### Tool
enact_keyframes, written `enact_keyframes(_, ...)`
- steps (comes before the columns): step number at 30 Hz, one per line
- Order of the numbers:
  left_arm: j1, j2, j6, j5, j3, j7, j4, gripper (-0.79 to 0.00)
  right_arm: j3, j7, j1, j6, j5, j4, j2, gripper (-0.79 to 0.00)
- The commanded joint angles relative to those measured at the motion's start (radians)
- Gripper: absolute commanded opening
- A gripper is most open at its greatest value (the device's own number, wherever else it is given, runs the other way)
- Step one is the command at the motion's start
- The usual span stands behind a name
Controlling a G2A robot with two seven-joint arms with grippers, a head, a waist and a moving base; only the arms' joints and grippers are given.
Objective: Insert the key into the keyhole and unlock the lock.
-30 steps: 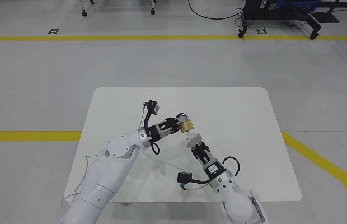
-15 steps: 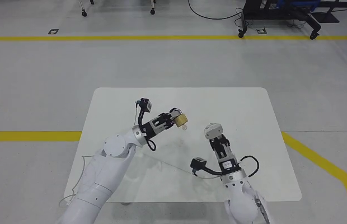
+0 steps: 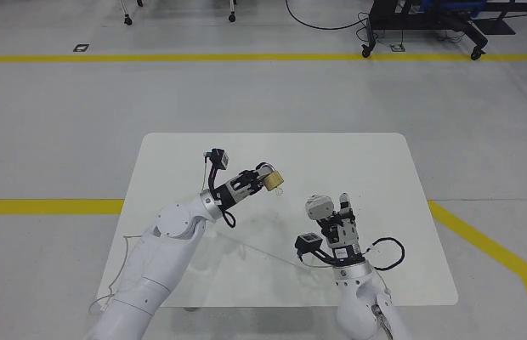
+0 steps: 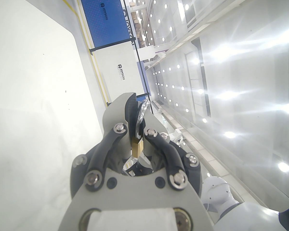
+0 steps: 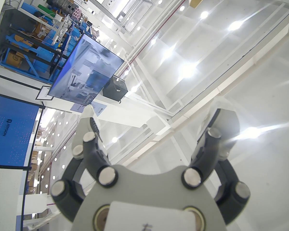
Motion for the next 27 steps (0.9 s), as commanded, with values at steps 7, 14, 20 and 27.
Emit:
enact_keyframes(7, 0.0, 0.0, 0.0, 0.0, 0.0, 0.0, 0.0, -0.785, 0.016, -0.017, 0.038, -0.014, -0.215, 0.014, 0.008, 0.0)
enact_keyframes(14, 0.0, 0.0, 0.0, 0.0, 0.0, 0.0, 0.0, -0.785, 0.034, 0.069, 0.087, 0.046, -0.843, -0.042, 0.038, 0.0)
enact_keyframes(20, 0.0, 0.0, 0.0, 0.0, 0.0, 0.0, 0.0, -0.785, 0.047, 0.16, 0.101, 0.069, -1.341, -0.075, 0.068, 0.0)
enact_keyframes(27, 0.0, 0.0, 0.0, 0.0, 0.0, 0.0, 0.0, -0.785, 0.044, 0.267, 0.083, 0.083, -1.936, -0.098, 0.111, 0.0)
